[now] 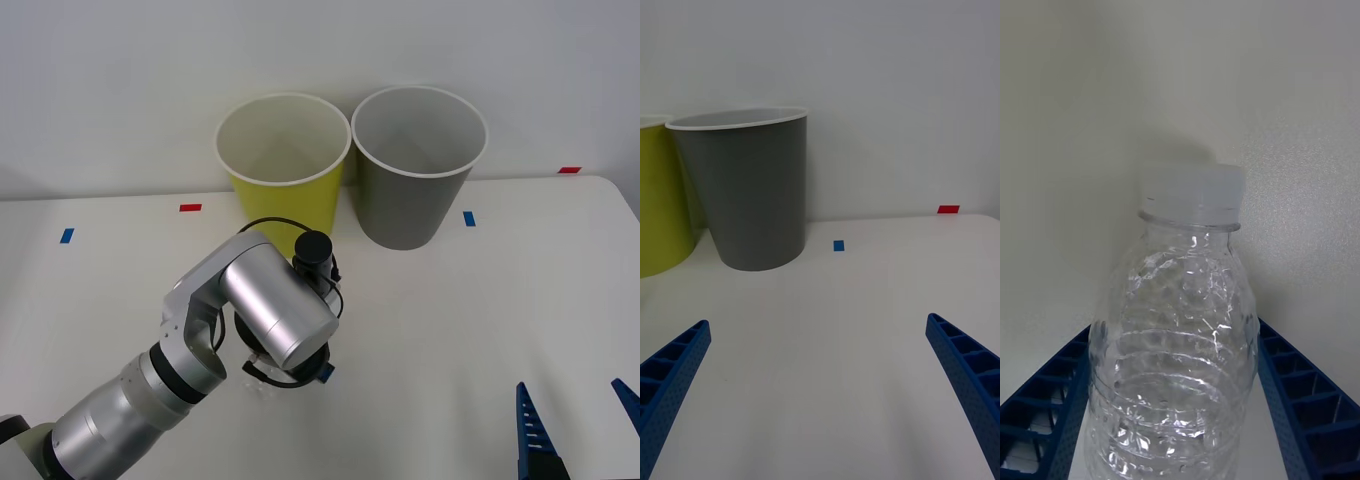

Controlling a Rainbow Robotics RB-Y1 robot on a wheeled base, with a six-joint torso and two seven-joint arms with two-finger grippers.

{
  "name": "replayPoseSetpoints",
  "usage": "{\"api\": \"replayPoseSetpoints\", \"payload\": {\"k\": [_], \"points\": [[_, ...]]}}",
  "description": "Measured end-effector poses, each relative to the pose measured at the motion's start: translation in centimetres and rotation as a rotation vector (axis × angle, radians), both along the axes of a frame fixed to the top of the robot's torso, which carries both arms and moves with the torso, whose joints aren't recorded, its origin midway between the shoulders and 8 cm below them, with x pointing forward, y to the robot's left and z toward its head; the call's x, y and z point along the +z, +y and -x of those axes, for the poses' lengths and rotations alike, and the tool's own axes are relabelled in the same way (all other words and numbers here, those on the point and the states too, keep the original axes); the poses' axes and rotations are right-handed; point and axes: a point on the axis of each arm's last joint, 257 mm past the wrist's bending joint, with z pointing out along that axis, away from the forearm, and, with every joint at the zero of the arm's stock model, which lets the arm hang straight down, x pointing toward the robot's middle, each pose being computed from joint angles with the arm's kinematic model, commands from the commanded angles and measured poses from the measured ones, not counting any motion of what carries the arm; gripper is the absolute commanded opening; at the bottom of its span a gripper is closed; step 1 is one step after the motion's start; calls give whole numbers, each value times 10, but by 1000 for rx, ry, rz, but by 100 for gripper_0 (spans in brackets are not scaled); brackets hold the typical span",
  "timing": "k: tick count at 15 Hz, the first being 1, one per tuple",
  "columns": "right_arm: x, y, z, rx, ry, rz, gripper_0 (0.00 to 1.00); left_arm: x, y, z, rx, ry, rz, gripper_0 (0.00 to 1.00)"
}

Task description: Put cans in the gray bin and PET bottles in the light green bin.

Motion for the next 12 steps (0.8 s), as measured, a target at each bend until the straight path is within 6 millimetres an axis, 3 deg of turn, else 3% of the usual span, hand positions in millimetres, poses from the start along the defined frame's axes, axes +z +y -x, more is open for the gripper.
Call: {"api": "replayPoseSetpoints", "payload": {"k": [12], "points": [[0, 0, 0, 0, 0, 0, 100, 13, -16, 5, -60, -33, 26, 0]]}}
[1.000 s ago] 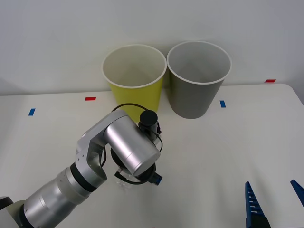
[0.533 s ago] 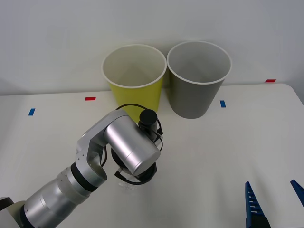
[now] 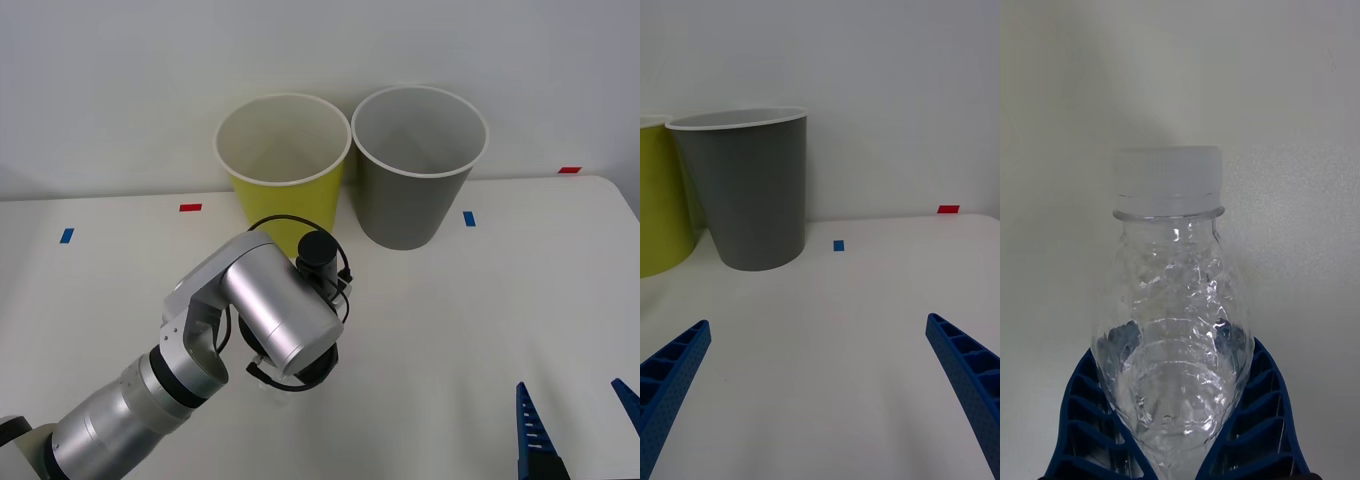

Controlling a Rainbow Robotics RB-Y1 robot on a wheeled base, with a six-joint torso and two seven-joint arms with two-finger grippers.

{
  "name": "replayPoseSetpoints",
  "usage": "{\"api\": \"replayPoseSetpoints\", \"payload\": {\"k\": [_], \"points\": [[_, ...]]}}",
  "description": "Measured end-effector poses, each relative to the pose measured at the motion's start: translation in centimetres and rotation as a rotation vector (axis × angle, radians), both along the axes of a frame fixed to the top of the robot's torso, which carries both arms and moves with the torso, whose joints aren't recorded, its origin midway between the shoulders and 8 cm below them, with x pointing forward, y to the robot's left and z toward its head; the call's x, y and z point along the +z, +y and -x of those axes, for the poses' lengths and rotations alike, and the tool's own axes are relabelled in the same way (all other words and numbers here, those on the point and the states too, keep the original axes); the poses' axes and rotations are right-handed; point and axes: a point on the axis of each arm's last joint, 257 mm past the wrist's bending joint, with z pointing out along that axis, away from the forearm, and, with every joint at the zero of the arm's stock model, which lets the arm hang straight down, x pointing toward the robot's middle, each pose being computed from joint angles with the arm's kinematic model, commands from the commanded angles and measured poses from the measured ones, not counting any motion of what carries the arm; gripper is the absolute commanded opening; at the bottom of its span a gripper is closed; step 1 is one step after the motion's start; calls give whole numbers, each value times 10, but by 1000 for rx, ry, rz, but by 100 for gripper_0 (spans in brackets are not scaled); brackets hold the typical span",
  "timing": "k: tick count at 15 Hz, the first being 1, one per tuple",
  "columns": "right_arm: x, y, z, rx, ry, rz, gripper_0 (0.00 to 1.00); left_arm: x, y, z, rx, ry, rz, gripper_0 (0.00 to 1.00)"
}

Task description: Put cans in the gray bin and PET bottles in the light green bin.

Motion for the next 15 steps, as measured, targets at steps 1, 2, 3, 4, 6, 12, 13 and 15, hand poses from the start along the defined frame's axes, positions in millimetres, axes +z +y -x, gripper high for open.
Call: {"api": "replayPoseSetpoints", "payload": {"k": [1, 2, 3, 4, 6, 12, 13, 15], "points": [[0, 0, 0, 0, 0, 0, 100, 4, -2, 0, -10, -22, -2, 0], [0, 0, 0, 0, 0, 0, 100, 13, -6, 0, -27, -56, 3, 0], [0, 0, 0, 0, 0, 0, 100, 20, -10, -1, -40, -85, 11, 0], [0, 0, 0, 0, 0, 0, 100, 29, -12, -2, -50, -113, 21, 0], [0, 0, 0, 0, 0, 0, 100, 48, -17, -5, -72, -176, 48, 0], [0, 0, 0, 0, 0, 0, 100, 75, -43, -13, -103, -351, 200, 0], [0, 0, 0, 0, 0, 0, 100, 81, -46, -15, -113, -378, 218, 0], [0, 0, 0, 0, 0, 0, 100, 96, -50, -22, -139, -439, 252, 0]]}}
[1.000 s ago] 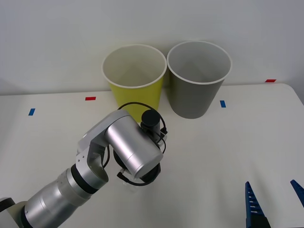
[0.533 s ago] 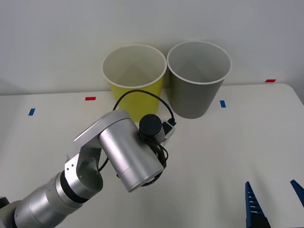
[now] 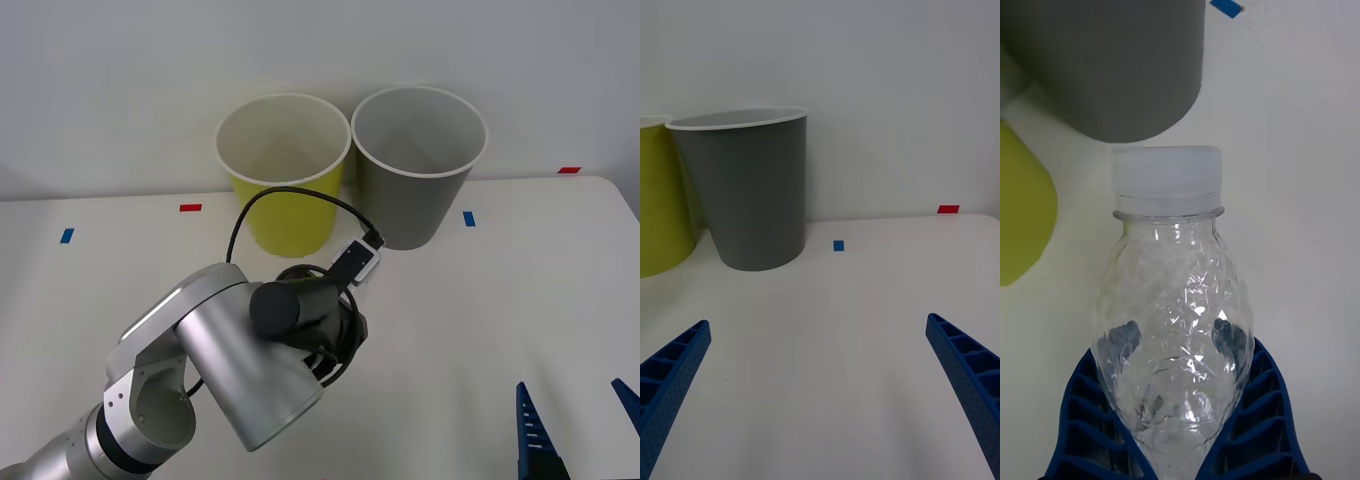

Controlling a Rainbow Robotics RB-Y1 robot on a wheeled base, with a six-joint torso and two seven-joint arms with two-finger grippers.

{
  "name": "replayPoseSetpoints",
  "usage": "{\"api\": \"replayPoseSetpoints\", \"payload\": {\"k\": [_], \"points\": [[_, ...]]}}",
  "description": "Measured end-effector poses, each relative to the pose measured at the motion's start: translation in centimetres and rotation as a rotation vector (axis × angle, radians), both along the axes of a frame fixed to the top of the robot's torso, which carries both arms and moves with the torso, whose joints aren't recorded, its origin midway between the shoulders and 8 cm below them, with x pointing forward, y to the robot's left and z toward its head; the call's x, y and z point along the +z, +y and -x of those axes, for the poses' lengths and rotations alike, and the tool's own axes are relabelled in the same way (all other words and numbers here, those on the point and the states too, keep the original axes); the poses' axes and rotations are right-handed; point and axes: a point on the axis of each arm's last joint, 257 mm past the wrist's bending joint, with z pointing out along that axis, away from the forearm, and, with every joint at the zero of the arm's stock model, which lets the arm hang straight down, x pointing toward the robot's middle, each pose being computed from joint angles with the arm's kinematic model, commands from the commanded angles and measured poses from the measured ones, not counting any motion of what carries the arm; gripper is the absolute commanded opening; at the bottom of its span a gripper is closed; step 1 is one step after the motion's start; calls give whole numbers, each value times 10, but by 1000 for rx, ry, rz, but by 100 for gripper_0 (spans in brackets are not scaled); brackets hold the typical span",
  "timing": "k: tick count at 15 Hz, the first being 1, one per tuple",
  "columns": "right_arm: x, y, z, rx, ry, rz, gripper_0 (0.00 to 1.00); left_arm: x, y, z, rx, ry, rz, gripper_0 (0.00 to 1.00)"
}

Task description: Put cans in the gray bin and PET bottles in the light green bin.

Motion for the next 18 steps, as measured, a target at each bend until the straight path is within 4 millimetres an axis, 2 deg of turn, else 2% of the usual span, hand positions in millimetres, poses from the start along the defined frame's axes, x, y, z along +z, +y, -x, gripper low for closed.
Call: {"api": "replayPoseSetpoints", "payload": {"k": [2, 5, 11, 15, 18], "points": [[0, 0, 0, 0, 0, 0, 100, 18, -2, -9, -16, -62, 36, 0], [0, 0, 0, 0, 0, 0, 100, 59, -2, -24, -23, -180, 98, 0], [0, 0, 0, 0, 0, 0, 100, 128, -5, -14, -68, -338, 185, 0], [0, 0, 0, 0, 0, 0, 100, 169, 14, -19, -41, -410, 239, 0], [0, 0, 0, 0, 0, 0, 100, 199, 32, -32, -10, -460, 295, 0]]}}
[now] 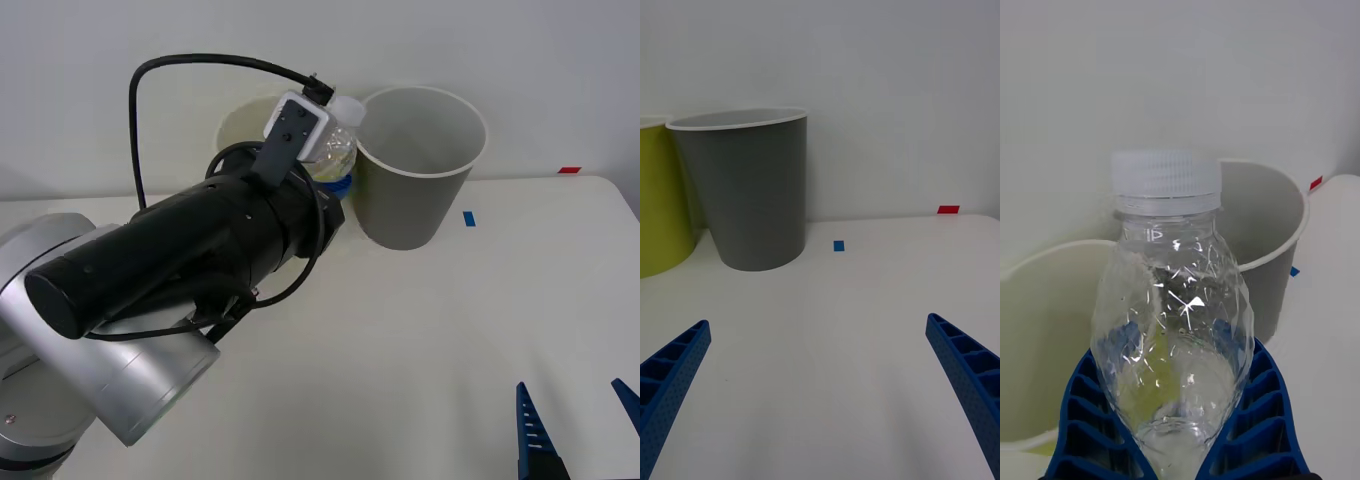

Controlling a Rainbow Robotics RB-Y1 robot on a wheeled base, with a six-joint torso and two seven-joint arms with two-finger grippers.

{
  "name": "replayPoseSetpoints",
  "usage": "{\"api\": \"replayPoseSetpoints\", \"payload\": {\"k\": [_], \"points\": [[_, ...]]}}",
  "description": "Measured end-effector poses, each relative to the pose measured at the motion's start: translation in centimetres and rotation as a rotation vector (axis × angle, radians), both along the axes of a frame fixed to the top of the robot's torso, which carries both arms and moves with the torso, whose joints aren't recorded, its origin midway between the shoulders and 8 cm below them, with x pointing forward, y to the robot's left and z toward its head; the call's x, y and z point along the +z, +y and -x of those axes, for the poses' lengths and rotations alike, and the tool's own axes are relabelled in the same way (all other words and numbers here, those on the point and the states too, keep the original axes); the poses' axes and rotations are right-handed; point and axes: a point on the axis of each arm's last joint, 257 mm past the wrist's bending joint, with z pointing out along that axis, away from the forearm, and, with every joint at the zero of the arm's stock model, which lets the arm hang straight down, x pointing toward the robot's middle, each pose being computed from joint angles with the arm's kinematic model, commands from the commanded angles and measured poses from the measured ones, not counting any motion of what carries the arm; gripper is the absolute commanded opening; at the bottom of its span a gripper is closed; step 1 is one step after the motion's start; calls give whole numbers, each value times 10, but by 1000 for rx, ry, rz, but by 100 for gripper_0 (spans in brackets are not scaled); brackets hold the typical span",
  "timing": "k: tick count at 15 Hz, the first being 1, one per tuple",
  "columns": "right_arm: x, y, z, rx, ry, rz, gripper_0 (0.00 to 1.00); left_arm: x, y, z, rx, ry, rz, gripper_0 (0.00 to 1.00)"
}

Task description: Put cans in the gray bin and PET bottles in the light green bin.

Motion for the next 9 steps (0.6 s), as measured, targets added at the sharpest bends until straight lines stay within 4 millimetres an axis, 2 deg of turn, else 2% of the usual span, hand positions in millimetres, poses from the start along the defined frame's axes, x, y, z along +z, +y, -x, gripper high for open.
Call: {"api": "replayPoseSetpoints", "payload": {"k": [4, 9], "points": [[0, 0, 0, 0, 0, 0, 100, 48, 33, -17, 27, -80, 97, 0], [0, 0, 0, 0, 0, 0, 100, 81, 60, -26, 69, -158, 144, 0]]}}
